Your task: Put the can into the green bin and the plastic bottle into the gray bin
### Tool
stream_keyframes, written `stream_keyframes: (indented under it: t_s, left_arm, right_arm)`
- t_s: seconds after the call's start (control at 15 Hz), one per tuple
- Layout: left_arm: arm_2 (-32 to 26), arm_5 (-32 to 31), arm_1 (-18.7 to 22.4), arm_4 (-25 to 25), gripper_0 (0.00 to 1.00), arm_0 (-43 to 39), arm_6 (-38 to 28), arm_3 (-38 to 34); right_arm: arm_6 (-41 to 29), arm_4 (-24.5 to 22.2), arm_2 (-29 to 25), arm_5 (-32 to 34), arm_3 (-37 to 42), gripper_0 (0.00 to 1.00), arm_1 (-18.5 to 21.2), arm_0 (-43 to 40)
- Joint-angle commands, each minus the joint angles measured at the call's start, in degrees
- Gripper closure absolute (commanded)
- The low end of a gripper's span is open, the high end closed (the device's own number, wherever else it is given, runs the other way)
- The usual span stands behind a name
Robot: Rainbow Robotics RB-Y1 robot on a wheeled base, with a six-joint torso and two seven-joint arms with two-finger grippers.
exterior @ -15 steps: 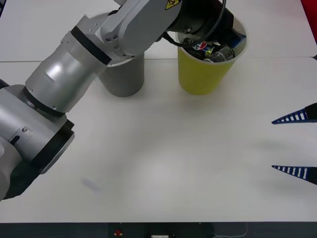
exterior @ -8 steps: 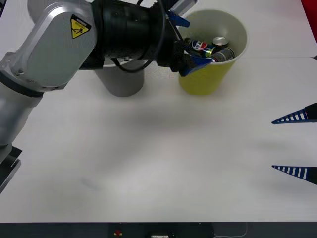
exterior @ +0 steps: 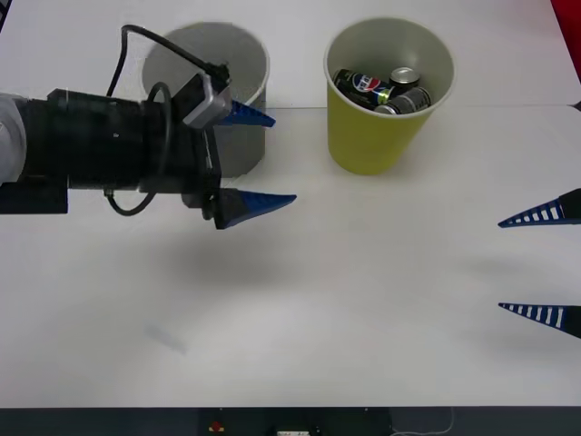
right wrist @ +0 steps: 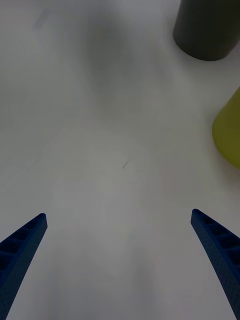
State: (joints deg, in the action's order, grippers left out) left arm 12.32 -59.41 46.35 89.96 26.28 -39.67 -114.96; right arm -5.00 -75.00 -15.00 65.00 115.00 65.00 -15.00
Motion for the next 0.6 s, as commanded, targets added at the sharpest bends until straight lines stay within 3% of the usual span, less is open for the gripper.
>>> stream_keyframes:
  t_s: [0.07, 0.27, 0.6]
  left_arm:
    - [-5.29, -5.9, 2.6, -4.36, 0.0, -5.54, 8.46, -0.35]
    - [-11.79, -13.28, 3.04, -4.53, 0.0, -9.85, 15.06, -0.35]
    - [-16.45, -14.42, 7.88, -6.12, 0.0, -16.88, 26.13, -0.35]
  right_arm:
    - [0.0, 0.0, 0.0, 0.0, 0.0, 0.0, 0.0, 0.0]
    - [0.0, 0.0, 0.0, 0.0, 0.0, 0.0, 0.0, 0.0]
    - [0.0, 0.0, 0.0, 0.0, 0.0, 0.0, 0.0, 0.0]
